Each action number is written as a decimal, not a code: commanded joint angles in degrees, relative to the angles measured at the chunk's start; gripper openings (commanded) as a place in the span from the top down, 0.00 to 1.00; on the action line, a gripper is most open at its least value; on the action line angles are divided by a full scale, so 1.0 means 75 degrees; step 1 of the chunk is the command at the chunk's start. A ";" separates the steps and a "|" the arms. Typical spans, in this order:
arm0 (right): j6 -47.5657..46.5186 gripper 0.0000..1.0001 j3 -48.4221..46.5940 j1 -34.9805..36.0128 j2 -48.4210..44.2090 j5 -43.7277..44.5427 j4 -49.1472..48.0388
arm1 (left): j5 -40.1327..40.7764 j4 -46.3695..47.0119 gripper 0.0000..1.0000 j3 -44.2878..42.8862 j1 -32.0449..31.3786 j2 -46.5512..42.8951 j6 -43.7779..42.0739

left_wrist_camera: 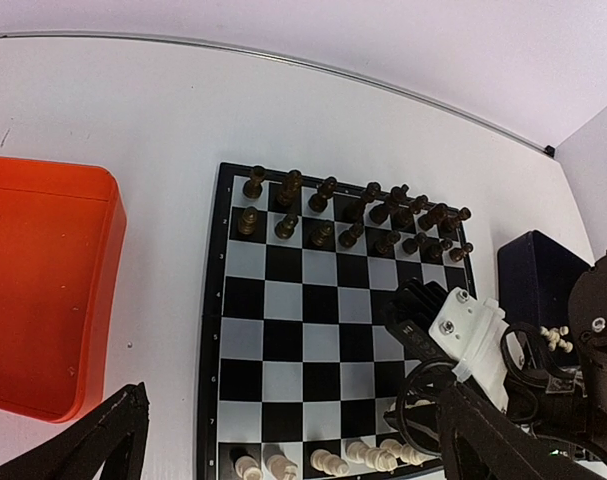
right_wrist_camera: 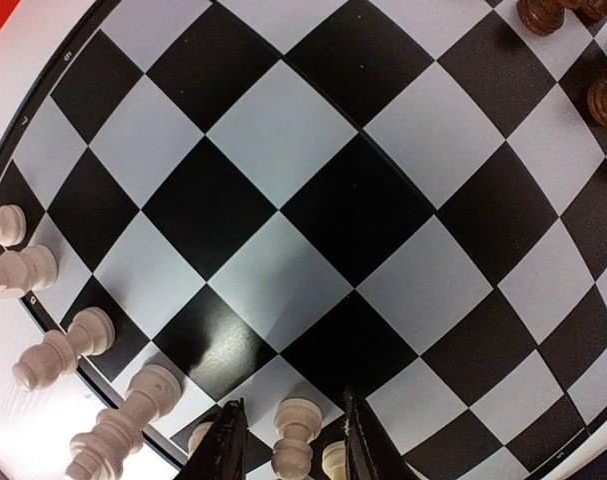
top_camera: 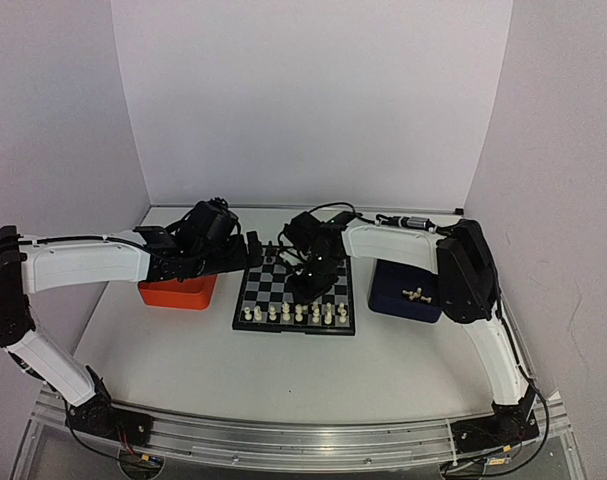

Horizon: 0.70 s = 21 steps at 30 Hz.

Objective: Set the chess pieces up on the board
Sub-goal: Place the chess piece on the chessboard.

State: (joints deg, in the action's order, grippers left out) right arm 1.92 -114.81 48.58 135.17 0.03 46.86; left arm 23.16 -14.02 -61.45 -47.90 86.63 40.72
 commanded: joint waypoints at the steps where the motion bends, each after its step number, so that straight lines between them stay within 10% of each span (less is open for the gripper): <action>1: 0.0135 0.68 -0.0527 0.0034 -0.0235 -0.0065 0.0105 | 0.0008 0.0144 0.00 -0.0193 0.0035 -0.0058 -0.0141; 8: 0.0418 0.53 -0.0702 0.0012 -0.0918 0.0509 0.0084 | 0.0091 0.0084 0.00 -0.0498 0.0035 0.0048 -0.0288; 14: 0.1086 0.19 0.0256 -0.0556 -0.2169 0.0619 0.0067 | 0.0378 -0.0192 0.00 -0.0724 0.0099 -0.0088 -0.0239; 21: 0.2069 0.13 0.2863 -0.2412 -0.4059 0.0738 0.0040 | 0.0208 -0.0238 0.00 -0.0907 0.0583 -0.0095 -0.0408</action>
State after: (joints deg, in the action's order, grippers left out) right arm 12.12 -103.38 38.64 112.66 3.00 46.08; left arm 24.25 -14.92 -64.55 -46.05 86.76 39.00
